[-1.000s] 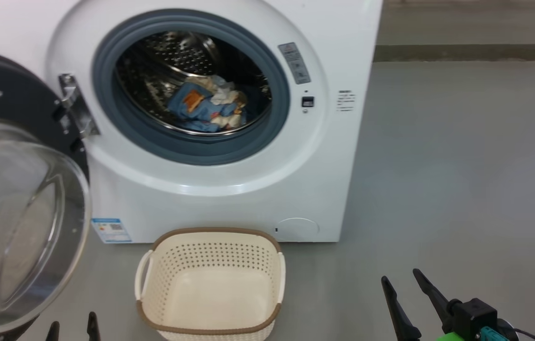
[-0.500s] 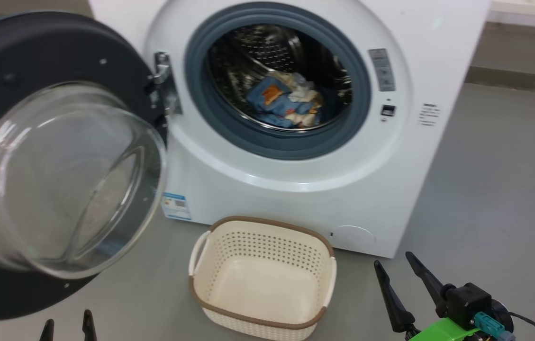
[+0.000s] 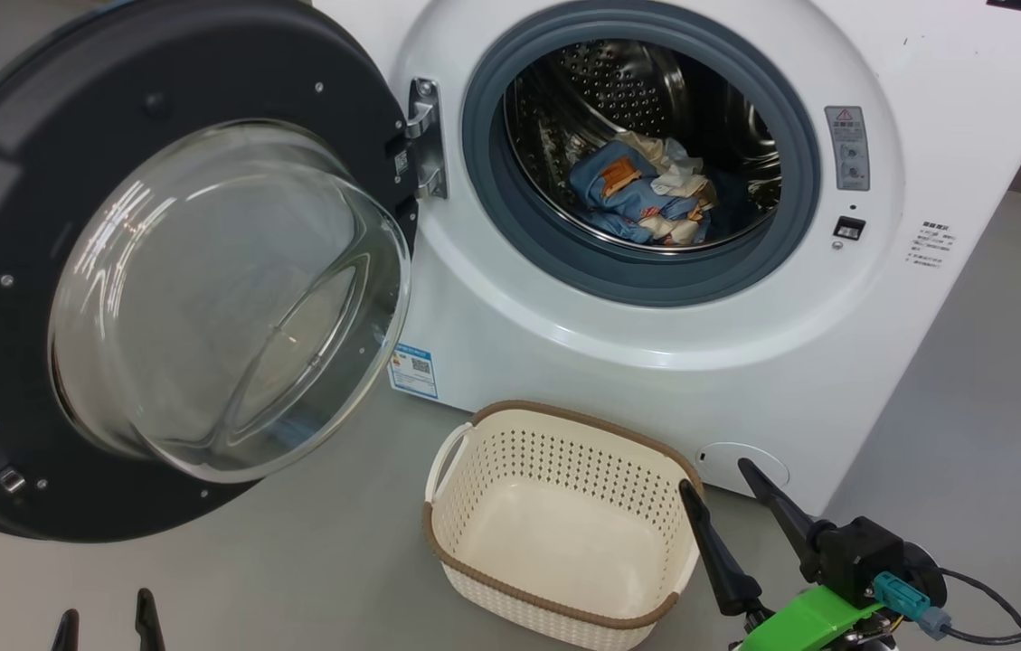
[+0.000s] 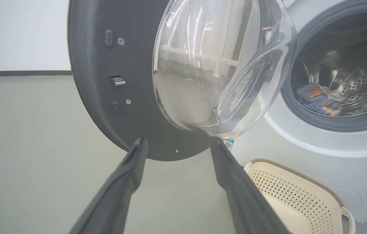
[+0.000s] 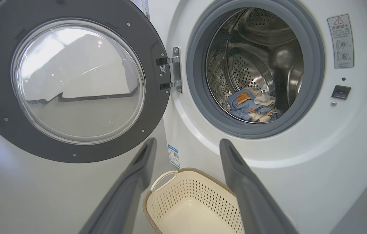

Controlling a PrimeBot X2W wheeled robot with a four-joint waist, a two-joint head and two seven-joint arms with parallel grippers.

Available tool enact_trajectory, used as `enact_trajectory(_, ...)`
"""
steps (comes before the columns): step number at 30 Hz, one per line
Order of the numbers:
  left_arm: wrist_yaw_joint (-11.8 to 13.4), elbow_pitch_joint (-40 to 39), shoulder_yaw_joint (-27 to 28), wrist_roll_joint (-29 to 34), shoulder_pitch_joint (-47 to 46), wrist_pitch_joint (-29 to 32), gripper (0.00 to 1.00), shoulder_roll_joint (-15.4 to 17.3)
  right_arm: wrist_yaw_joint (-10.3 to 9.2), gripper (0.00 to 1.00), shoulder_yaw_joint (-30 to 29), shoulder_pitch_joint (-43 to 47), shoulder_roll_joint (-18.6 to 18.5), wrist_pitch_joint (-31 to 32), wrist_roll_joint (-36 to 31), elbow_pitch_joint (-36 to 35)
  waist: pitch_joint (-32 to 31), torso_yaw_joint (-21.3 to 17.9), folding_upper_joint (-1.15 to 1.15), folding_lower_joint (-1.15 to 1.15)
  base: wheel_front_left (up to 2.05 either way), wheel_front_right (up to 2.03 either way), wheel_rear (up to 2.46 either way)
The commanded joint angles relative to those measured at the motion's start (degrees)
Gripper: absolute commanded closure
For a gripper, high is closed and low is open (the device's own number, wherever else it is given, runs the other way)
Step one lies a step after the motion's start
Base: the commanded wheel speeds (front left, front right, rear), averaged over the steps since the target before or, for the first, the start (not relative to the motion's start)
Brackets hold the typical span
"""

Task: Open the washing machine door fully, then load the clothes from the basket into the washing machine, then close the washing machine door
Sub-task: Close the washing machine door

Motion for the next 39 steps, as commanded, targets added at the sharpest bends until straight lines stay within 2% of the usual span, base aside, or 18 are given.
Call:
enact_trajectory(1,0.65,-1.93,1.93,-0.68,-0.96,-0.37,0.0,0.35,0.35,0.0,1.42,-2.32,-0.37,-0.28,0.36,-1.07,0.35,0.32,0.0,0.0,0.0,0.0,0.0)
enact_trajectory(6,0.96,-2.5,1.98,-1.09,-0.68,-0.37,0.0,0.35,0.35,0.0,1.83,-2.76,-0.3,-0.28,0.44,-0.6,0.87,0.76,0.0,0.0,0.0,0.0,0.0)
enact_trajectory(7,0.99,-2.52,2.02,-1.2,-0.62,-0.37,0.24,0.35,0.35,0.0,1.88,-2.77,-0.26,-0.28,0.39,-0.57,0.91,0.8,0.0,0.0,0.0,0.0,0.0)
enact_trajectory(8,1.01,-2.48,2.05,-1.32,-0.54,-0.37,0.59,0.35,0.35,0.0,1.93,-2.77,-0.21,-0.28,0.36,-0.56,0.93,0.82,0.0,0.0,0.0,0.0,0.0)
enact_trajectory(9,1.0,-2.42,2.05,-1.43,-0.48,-0.37,0.9,0.35,0.35,0.0,1.95,-2.79,-0.16,-0.28,0.35,-0.54,0.95,0.83,0.0,0.0,0.0,0.0,0.0)
enact_trajectory(10,0.98,-2.3,2.01,-1.62,-0.43,-0.37,1.0,0.35,0.35,0.0,1.98,-2.83,-0.13,-0.28,0.38,-0.5,0.97,0.85,0.0,0.0,0.0,0.0,0.0)
enact_trajectory(27,1.25,-1.83,4.01,-5.89,-0.88,-0.37,1.0,0.35,0.35,0.0,2.28,-3.24,-0.08,-0.28,0.77,-0.01,1.15,1.01,0.0,0.0,0.0,0.0,0.0)
enact_trajectory(34,0.81,-1.56,9.79,-20.05,-3.04,-0.37,1.0,0.35,0.35,0.0,2.12,-3.15,0.01,-0.28,0.81,0.04,1.26,1.13,0.0,0.0,0.0,0.0,0.0)
enact_trajectory(39,0.2,-1.92,17.18,-30.96,-6.39,1.84,1.0,1.68,0.35,0.0,1.81,-2.9,0.17,-0.28,0.77,-0.11,1.43,1.3,0.0,0.0,0.0,0.0,0.0)
